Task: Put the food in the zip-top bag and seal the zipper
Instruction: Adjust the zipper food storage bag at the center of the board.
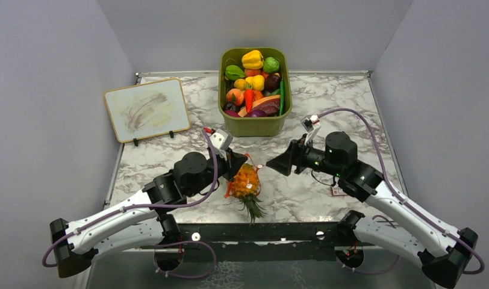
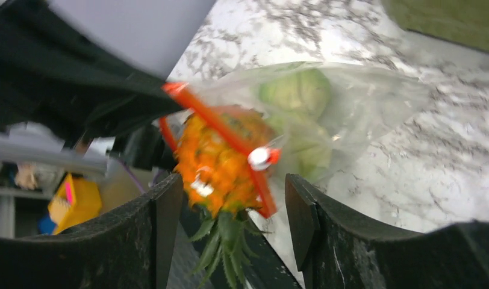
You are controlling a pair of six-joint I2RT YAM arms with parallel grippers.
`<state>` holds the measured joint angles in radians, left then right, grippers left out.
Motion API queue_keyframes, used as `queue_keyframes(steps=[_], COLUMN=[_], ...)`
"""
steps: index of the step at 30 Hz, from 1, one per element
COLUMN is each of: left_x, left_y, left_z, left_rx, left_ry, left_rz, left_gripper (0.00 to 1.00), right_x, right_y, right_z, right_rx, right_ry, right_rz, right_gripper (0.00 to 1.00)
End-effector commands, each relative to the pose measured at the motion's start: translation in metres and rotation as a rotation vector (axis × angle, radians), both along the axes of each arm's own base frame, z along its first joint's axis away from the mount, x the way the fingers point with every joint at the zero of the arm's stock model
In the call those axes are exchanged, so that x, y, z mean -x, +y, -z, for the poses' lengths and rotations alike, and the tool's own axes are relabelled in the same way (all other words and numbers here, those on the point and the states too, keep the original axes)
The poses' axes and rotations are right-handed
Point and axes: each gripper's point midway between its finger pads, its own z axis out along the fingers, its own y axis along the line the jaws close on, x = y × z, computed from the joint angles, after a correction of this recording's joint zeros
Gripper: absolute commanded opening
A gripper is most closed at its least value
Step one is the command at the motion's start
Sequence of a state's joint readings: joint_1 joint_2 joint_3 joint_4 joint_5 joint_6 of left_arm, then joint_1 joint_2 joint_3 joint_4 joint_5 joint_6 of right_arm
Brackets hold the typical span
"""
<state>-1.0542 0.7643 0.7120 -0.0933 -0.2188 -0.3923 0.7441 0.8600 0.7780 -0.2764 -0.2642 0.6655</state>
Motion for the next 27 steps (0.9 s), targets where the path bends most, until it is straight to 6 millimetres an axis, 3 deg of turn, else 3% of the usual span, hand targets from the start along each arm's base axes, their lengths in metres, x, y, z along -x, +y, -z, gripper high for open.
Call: queue_keyframes(steps=[1, 3, 6, 11, 15, 21, 27], left_x=[-0.011, -0.014, -0.021, -0.028, -0.033, -0.043, -0.054], left_y=[0.003, 0.003, 0.003, 0.004, 0.007, 0.008, 0.008], left_z=[-0.029, -0.030, -0.036, -0.050, -0.055, -0.061, -0.072], left_rx=[0.054, 0.044, 0.022, -0.015, -0.034, -0.046, -0.039], left_ry=[-0.044, -0.051, -0.076, -0.092, -0.101, -0.107, -0.089], left_rz=[-0.061, -0.073, -0.094, -0.120, -0.147, -0.180, -0.221], left_gripper=[0.00, 0.00, 0.00, 0.00, 0.00, 0.00, 0.00], right_x=[0.040, 0.043, 0.027, -0.002, 0.017, 0.069, 0.067], right_y=[0.000, -0.004, -0.010, 0.006, 0.022, 0.007, 0.006], right_z=[-0.016, -0.017, -0.028, -0.021, -0.019, -0.018, -0.004], right_rx=[-0.032, -0.063, -0.046, 0.078, 0.019, -0.151, -0.059], right_ry=[-0.287, -0.441, -0.679, -0.760, -0.790, -1.119, -1.268], right_rz=[-0.275, -0.290, -0.226, -0.250, -0.402, -0.515, -0.559], right_gripper=[0.62, 0.62, 0.63, 0.65, 0.65, 0.74, 0.75])
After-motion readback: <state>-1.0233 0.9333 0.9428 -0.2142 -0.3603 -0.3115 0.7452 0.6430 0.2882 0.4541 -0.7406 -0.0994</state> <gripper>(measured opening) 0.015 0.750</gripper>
